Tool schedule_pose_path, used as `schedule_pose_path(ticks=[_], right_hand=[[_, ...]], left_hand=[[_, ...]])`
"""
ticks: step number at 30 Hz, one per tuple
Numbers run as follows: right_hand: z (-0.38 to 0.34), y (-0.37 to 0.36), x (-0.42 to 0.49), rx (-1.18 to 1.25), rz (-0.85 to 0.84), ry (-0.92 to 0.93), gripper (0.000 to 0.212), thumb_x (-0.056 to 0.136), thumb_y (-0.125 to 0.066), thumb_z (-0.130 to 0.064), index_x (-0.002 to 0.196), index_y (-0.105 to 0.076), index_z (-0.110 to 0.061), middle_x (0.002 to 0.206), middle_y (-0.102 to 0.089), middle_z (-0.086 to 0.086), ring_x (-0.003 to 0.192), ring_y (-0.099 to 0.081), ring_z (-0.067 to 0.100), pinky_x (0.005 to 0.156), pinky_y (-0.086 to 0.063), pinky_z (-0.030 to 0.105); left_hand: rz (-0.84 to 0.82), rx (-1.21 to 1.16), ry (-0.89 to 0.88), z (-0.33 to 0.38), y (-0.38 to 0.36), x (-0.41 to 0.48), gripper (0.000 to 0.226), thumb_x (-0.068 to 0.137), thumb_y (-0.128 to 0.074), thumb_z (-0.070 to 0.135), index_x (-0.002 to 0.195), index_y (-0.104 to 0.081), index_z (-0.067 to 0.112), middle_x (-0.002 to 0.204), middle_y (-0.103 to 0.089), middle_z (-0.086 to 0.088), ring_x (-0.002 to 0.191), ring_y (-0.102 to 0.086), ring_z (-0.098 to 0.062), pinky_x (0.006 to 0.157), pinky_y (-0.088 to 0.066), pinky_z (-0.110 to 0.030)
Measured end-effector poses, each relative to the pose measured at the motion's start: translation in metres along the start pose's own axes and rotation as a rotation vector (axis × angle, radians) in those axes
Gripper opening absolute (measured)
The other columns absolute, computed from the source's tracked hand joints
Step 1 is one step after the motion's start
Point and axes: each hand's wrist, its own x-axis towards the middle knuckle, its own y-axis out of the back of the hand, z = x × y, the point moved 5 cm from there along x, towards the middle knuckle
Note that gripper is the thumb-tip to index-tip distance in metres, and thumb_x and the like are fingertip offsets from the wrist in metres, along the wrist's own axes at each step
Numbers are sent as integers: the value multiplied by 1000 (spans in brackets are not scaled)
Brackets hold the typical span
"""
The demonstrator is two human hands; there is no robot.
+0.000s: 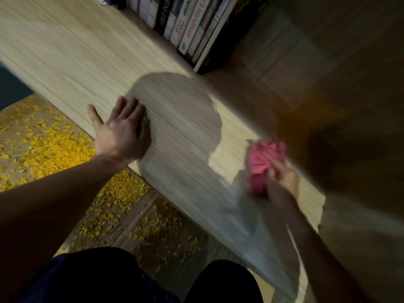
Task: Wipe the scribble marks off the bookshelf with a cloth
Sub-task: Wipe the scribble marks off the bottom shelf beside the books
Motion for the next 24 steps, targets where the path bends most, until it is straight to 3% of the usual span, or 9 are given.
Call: schedule_pose_path(ticks=[2,5,8,11,13,15,16,19,24], right_hand=[[63,25,16,-240,29,-277,41,94,-48,-16,134,-55,-15,138,-47,25,123,-46,44,101,-38,45],[48,5,-6,-340,67,-392,44,95,-37,-27,130,-56,-9,139,-44,24,124,-43,41,101,-36,44],[-44,-50,-48,-278,-88,-71,34,89,-46,-15,116,-66,-12,124,-53,20,110,-51,39,92,-41,41],[-109,-75,-95,-43,-382,325,42,87,-40,-21,117,-69,-15,126,-59,19,123,-48,33,102,-28,29],[-98,-41,-86,27,-307,308,41,91,-38,-19,119,-67,-10,124,-62,10,119,-53,13,98,-33,14],[-40,13,-73,-85,-130,105,37,94,-42,-5,127,-59,-3,117,-61,-2,104,-53,-12,87,-39,6],[-3,42,-74,-136,-57,-38,40,92,-42,-6,129,-58,-4,116,-62,1,104,-57,-5,89,-44,15],[76,70,-106,-336,-1,-310,50,82,-40,-24,123,-64,-8,120,-58,30,108,-55,46,90,-49,52],[71,25,-150,-333,6,-388,60,79,-36,-31,129,-59,-10,139,-44,31,134,-32,48,101,-31,58]], left_hand=[[-10,2,-9,0,-1,1,47,102,-30,34,144,-40,16,155,-30,-2,146,-18,-22,109,4,-66],[1,-8,-21,-2,-4,1,45,101,-33,33,142,-43,15,154,-34,-4,145,-21,-24,108,2,-68],[32,-10,-43,-2,-3,1,36,100,-38,29,129,-51,12,143,-46,-6,140,-30,-28,103,-3,-73],[44,8,-67,1,-1,1,26,99,-38,28,113,-53,12,126,-53,-7,130,-38,-30,99,-10,-77],[49,-4,-74,2,1,0,26,99,-37,30,112,-53,13,127,-53,-5,130,-37,-28,100,-10,-77],[61,-22,-70,1,0,0,29,98,-36,31,114,-53,14,132,-52,-5,134,-35,-27,100,-8,-75],[62,-28,-66,1,0,-1,30,98,-36,32,116,-53,15,135,-51,-5,136,-34,-26,101,-6,-74],[46,-28,-53,-1,-2,0,33,99,-35,33,120,-53,15,139,-49,-4,140,-30,-27,103,-5,-74],[61,-34,-39,1,0,-2,44,94,-29,35,122,-54,14,141,-48,-7,140,-30,-27,104,-2,-71]])
